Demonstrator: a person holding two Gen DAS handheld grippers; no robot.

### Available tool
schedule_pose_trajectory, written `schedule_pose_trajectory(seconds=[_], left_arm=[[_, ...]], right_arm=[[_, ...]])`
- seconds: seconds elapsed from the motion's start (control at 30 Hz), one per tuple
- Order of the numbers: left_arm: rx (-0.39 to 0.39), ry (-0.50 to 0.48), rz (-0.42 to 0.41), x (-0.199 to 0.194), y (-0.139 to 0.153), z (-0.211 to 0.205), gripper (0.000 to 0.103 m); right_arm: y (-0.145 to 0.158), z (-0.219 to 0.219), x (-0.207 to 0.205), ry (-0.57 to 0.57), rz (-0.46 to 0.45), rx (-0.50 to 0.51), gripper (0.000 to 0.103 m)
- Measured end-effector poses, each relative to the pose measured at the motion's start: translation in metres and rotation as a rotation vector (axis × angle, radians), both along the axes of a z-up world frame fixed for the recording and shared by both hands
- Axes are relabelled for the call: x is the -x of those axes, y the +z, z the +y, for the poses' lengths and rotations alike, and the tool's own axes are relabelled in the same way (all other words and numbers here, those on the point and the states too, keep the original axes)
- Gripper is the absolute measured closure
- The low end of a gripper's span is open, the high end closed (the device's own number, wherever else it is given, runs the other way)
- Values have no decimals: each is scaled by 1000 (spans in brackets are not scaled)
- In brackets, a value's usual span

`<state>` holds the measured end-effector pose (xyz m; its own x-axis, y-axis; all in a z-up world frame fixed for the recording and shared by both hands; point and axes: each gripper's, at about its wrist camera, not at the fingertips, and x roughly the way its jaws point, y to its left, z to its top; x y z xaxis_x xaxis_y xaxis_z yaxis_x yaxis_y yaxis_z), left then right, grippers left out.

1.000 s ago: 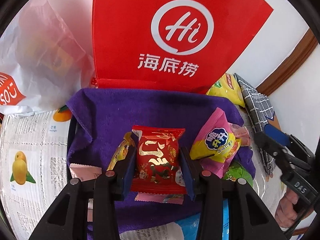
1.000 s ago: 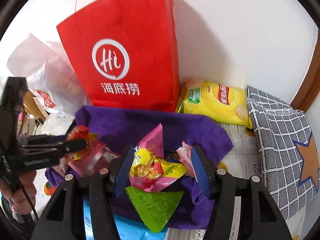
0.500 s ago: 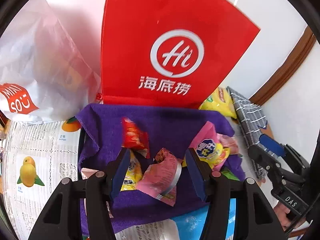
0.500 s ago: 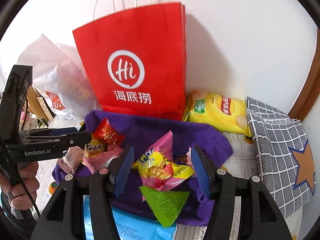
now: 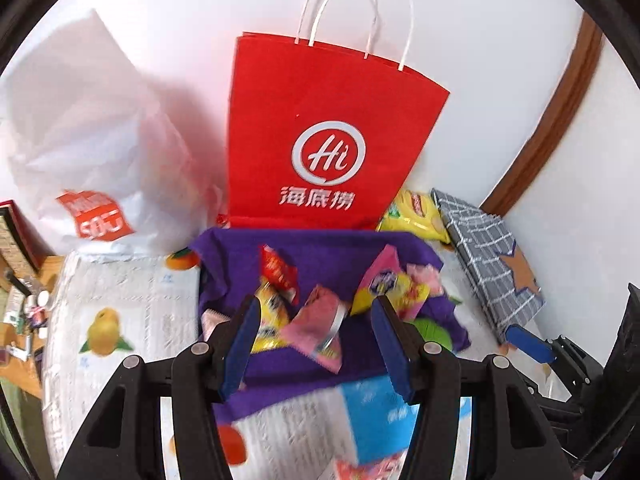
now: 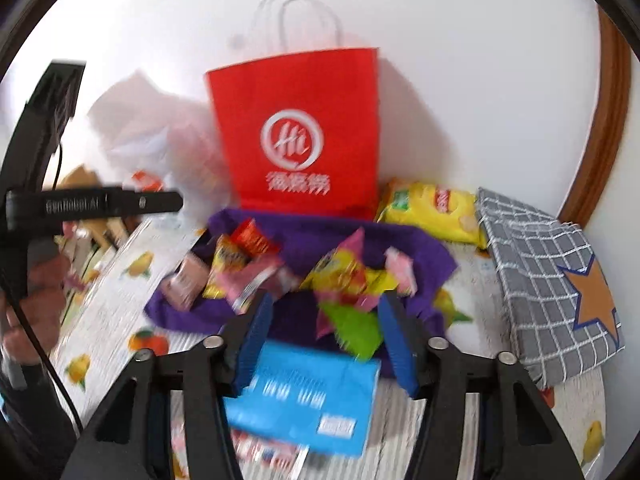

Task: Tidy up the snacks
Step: 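Move both open tools back toward the remaining snacks by the tissue pack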

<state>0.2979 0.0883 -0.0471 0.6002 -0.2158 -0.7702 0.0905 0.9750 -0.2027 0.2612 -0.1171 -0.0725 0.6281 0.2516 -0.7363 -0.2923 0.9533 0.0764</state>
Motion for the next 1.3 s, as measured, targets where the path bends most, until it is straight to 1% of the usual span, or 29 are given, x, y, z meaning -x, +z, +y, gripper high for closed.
schedule_pose_trajectory(seconds=[0.07, 0.13, 0.37, 0.57, 0.77, 0.9, 1.13, 1.23, 1.3], left_arm=[[-22, 16, 3, 16, -1, 5, 48], [-15, 35, 11, 29, -5, 12, 48], [-6, 53, 52, 77, -23, 25, 48], [-5, 58, 38, 106, -22, 32, 48], [-18, 64, 18, 127, -27, 35, 48], [-14, 76, 39, 135, -43, 41, 48], [9, 117, 110, 143, -79, 54, 48], [4, 130, 129, 148, -93, 57, 48], [-15, 140, 141, 152, -103, 57, 48]], right_arm=[[-6, 4, 17, 17, 3, -7, 51], [-15, 10, 32, 50, 20, -8, 51], [-48, 32, 68, 98, 54, 61, 51], [-70, 45, 83, 118, 97, 93, 51], [-76, 49, 91, 106, 97, 110, 51], [-75, 48, 95, 108, 89, 117, 51], [-82, 50, 97, 125, 79, 140, 51], [-86, 50, 95, 129, 78, 141, 51], [-89, 51, 94, 128, 80, 142, 51]])
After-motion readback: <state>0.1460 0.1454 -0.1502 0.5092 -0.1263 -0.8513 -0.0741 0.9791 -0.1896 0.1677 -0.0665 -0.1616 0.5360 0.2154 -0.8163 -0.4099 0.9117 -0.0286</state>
